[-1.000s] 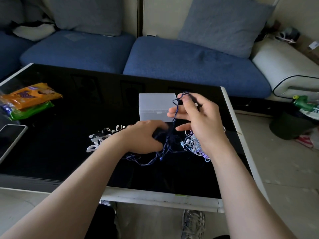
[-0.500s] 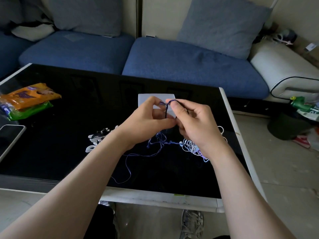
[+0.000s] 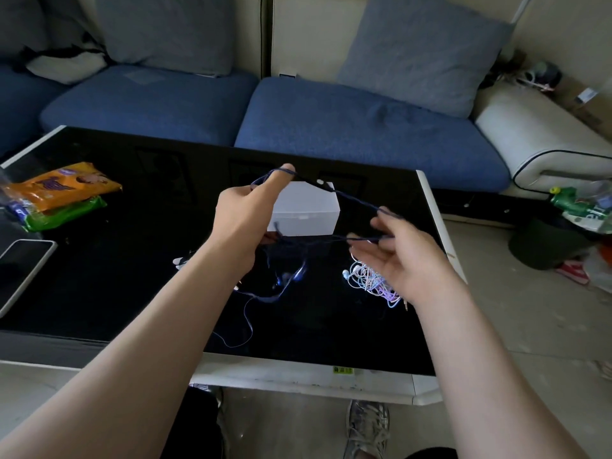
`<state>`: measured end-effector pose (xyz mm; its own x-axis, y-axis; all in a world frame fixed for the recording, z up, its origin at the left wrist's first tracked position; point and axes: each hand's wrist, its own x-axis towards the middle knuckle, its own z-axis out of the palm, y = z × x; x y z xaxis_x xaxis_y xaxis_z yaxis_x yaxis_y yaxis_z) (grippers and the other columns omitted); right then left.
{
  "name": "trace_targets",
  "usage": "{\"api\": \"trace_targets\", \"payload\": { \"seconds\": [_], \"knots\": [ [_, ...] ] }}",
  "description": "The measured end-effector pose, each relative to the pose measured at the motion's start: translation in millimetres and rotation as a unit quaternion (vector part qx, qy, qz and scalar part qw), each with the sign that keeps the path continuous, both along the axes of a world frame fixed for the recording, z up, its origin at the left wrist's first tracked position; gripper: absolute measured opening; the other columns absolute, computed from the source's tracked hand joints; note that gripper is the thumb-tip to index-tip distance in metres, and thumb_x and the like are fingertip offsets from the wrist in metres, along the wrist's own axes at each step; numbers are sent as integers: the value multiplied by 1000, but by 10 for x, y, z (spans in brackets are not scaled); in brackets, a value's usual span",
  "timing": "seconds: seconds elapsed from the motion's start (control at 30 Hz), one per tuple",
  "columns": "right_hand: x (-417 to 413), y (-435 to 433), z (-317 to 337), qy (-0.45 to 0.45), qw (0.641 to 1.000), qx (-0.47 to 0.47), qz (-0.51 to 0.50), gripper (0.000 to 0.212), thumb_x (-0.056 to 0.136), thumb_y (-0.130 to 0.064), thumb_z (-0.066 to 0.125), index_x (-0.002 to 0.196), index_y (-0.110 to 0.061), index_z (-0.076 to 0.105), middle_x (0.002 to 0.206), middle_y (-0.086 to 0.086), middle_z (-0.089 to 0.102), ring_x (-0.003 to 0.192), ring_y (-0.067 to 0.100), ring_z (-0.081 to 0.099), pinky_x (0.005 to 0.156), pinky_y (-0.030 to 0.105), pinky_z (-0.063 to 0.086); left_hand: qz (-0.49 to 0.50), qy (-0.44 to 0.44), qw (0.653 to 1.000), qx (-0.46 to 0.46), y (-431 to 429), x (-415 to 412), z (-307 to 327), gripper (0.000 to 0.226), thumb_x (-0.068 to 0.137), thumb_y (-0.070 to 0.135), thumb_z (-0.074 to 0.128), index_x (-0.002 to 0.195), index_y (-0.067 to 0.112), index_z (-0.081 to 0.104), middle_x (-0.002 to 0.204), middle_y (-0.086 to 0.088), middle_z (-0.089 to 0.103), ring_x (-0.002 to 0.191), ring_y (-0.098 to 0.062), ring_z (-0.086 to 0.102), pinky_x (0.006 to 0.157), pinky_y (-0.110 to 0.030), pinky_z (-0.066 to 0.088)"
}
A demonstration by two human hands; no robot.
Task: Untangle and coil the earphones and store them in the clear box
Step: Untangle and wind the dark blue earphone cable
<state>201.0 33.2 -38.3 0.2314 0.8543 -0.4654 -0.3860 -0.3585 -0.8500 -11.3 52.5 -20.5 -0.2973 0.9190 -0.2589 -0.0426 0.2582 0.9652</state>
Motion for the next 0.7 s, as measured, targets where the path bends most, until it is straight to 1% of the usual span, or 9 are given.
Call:
{"api": "trace_targets", "payload": {
  "seconds": [0.07,0.13,0.17,0.23,0.3,0.43,0.5,0.6,0.7],
  "knots": [
    [-45,-4,59,155,985,25,-74,14,105,-18,67,108,-4,66,93,17,69,81,33,81,71,46,68,-4,-26,999,22,6,-12,-19,48,76,54,86,85,18,57,68,-1,36,47,-16,43,61,-35,46],
    [-90,-34,65,201,976,32,-81,23,107,-26,65,100,-4,64,67,8,65,60,19,76,55,35,64,-10,-21,999,37,10,-10,-26,43,78,50,85,85,20,55,73,-7,35,55,-22,43,57,-34,44],
    [-92,-38,48,183,981,22,-60,28,108,-33,63,99,-6,66,55,1,55,46,11,63,45,27,56,-14,-12,999,40,7,0,-26,43,80,49,84,85,19,54,75,-7,35,59,-23,42,54,-32,42],
    [-83,-15,7,79,997,9,4,33,106,-41,61,102,-10,71,53,-6,36,39,7,33,36,22,31,-19,-10,999,45,8,17,-30,40,83,49,82,88,20,55,73,-6,34,61,-22,37,50,-29,41],
    [-90,2,10,-74,996,27,42,34,104,-41,61,99,-12,77,57,-7,38,42,7,28,40,22,25,-18,-28,998,45,15,25,-47,36,82,48,82,93,24,58,70,-2,32,61,-21,34,50,-29,42],
    [-199,-72,62,-335,932,86,111,31,100,-33,61,83,-20,84,73,-8,76,56,0,60,58,27,43,-7,-84,996,31,27,21,-51,43,84,48,82,89,15,55,64,4,32,52,-15,34,54,-32,43],
    [-222,-98,12,-438,877,97,171,24,93,-31,66,81,-20,82,78,-5,78,74,7,69,67,29,51,-23,-103,994,27,22,38,-40,41,90,50,77,78,19,53,65,4,35,45,-11,37,61,-35,49],
    [-227,-114,-84,-463,832,87,293,12,89,-36,77,91,-25,81,74,-7,76,74,4,69,62,14,47,-49,-111,992,33,-3,48,-18,47,99,53,65,69,23,46,61,5,33,50,-13,35,68,-40,55],
    [-186,-73,-159,-466,815,117,324,20,90,-47,80,91,-27,83,73,-1,73,71,8,65,67,29,46,-31,-104,994,29,-24,31,-1,50,103,57,55,71,20,48,64,-1,44,57,-17,55,68,-45,66]
  ]
}}
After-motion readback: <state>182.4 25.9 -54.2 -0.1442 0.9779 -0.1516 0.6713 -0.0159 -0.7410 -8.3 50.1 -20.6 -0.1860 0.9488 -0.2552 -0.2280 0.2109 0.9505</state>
